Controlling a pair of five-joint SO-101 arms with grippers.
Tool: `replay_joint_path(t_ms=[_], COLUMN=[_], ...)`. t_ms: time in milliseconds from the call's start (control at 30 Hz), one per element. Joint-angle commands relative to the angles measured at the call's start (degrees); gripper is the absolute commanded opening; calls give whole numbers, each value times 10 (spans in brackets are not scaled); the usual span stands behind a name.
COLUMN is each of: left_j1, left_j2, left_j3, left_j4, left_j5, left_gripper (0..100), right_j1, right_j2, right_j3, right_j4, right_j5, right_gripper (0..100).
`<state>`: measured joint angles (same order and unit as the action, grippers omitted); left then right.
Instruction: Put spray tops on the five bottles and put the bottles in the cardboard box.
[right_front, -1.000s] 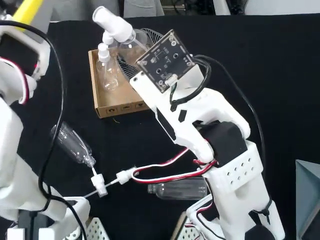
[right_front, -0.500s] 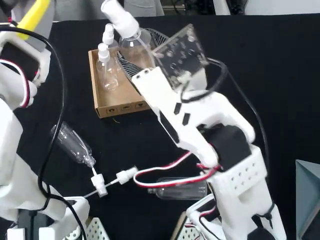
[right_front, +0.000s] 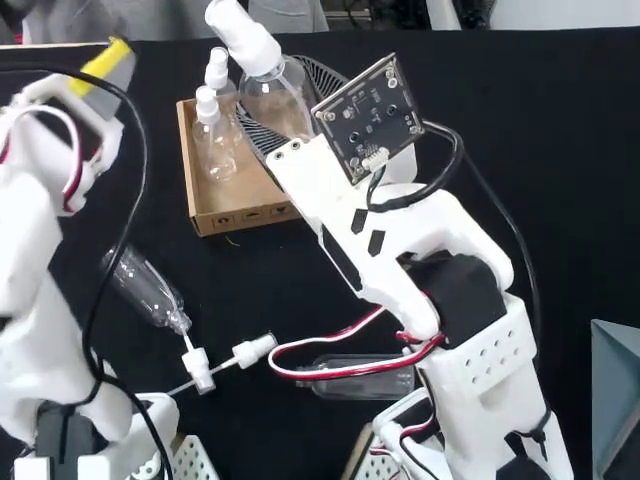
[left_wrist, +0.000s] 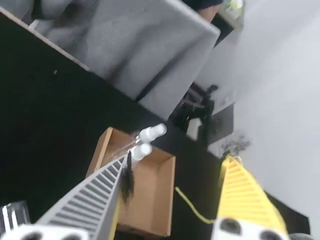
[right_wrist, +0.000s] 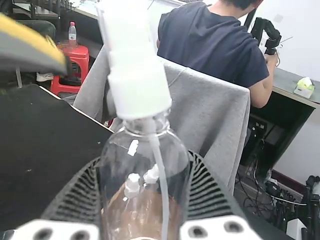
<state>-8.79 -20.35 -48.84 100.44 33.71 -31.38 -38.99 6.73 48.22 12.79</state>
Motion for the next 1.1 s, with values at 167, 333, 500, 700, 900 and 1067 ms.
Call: replay_joint_path(t_ms=[167, 333, 500, 700, 900, 1067], left_j1=[-8, -7, -7, -7, -7, -7], left_j2=[-71, -158, -244, -373, -480, -537], left_j3=[103, 232, 410, 608, 765, 861], left_j4=[3, -57, -173, -297, -391, -440], left_j5=[-2, -2, -21, -36, -40, -40], left_gripper=[273, 273, 274, 274, 274, 274], right_j1=[16, 17, 16, 17, 17, 17], right_j2=[-11, -11, -11, -11, -11, -11], right_j3=[-7, 30, 37, 37, 36, 36], right_j4=[-43, -91, -100, -100, -100, -100], right_j5=[-1, 0, 0, 0, 0, 0], right_gripper=[12, 12, 12, 12, 12, 12])
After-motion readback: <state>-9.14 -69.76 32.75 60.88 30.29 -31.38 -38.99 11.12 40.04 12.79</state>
